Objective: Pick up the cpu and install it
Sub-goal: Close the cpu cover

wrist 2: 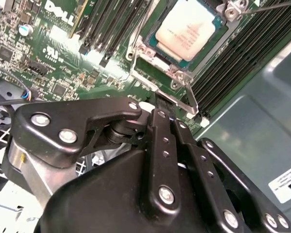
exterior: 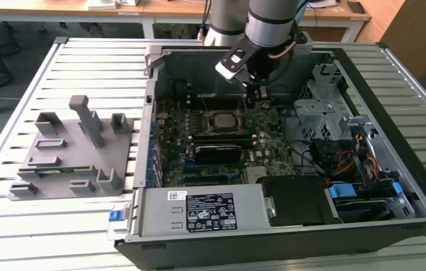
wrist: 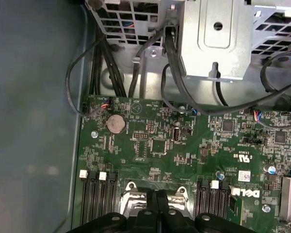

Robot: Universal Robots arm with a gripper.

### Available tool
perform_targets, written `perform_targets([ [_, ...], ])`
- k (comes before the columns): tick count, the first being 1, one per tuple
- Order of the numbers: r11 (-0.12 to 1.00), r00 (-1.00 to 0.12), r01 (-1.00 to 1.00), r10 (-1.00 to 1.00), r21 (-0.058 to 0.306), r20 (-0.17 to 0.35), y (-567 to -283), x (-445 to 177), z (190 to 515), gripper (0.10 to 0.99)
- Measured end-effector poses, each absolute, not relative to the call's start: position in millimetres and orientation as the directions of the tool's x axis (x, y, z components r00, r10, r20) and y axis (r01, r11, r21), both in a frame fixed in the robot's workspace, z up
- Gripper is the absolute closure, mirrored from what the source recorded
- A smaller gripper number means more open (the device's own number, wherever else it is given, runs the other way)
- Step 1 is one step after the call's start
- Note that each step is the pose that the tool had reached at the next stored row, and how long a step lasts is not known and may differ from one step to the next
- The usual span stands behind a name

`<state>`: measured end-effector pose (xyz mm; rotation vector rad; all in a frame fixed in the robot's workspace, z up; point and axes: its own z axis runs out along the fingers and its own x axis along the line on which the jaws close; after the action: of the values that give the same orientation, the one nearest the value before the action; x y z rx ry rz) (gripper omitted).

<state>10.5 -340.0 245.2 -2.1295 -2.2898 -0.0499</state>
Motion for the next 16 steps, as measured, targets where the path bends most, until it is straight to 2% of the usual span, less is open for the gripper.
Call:
perform_targets([
  [16, 0.072, -0.073, 0.997, 0.997, 0.014, 0.032, -339.7, -8.4, 238.1, 0.98],
])
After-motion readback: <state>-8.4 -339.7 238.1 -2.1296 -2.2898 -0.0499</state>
